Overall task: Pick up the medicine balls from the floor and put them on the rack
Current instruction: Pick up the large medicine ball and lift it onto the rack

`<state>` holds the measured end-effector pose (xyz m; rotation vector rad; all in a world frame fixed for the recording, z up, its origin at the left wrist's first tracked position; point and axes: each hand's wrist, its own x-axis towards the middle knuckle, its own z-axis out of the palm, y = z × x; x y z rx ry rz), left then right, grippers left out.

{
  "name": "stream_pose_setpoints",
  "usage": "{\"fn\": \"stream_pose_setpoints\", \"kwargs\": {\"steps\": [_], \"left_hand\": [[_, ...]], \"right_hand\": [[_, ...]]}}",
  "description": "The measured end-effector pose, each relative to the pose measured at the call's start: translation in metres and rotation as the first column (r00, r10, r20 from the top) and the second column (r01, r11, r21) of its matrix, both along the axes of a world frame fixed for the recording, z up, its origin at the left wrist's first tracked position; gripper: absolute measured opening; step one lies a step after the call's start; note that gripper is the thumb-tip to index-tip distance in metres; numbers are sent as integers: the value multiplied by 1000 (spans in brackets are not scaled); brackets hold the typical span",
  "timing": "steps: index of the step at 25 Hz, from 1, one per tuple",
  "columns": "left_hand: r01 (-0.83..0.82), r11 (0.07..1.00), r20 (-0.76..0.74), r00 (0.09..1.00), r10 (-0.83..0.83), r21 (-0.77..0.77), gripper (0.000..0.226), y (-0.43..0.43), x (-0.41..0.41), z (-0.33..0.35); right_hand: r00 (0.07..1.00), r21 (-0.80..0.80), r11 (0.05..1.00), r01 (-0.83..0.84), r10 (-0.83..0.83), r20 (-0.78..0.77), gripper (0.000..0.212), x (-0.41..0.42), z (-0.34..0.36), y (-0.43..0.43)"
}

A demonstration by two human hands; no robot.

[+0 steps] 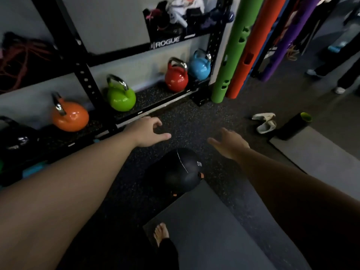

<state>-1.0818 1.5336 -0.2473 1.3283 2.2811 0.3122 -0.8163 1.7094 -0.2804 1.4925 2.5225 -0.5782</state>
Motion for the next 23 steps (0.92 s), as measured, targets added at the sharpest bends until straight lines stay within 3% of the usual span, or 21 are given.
{"fn": "stream_pose_setpoints", "kwargs": {"steps": [6, 12, 17, 20, 23], "left_hand": [[-103, 984, 144, 982, 124, -145, 84, 89, -57, -130], [-207, 940, 206, 941, 267, -273, 85, 158, -85, -352], [-340, 903, 251, 880, 404, -263, 100, 189, -88, -522], [-487, 836, 347, 761, 549, -254, 126, 181, -72, -599], [-637, 698, 507, 504, 699, -329, 146, 164, -54, -636]], "right_hand": [[997, -130, 991, 18, -8, 75, 79, -45, -119, 80], [990, -279, 959, -50, 85, 115, 84, -111, -325, 169], [978, -314, 940, -132, 175, 110, 106, -149, -485, 218], [990, -397, 913, -91, 126, 64, 128, -151, -552, 221], [999, -553, 832, 44, -54, 0, 140, -142, -586, 215]]}}
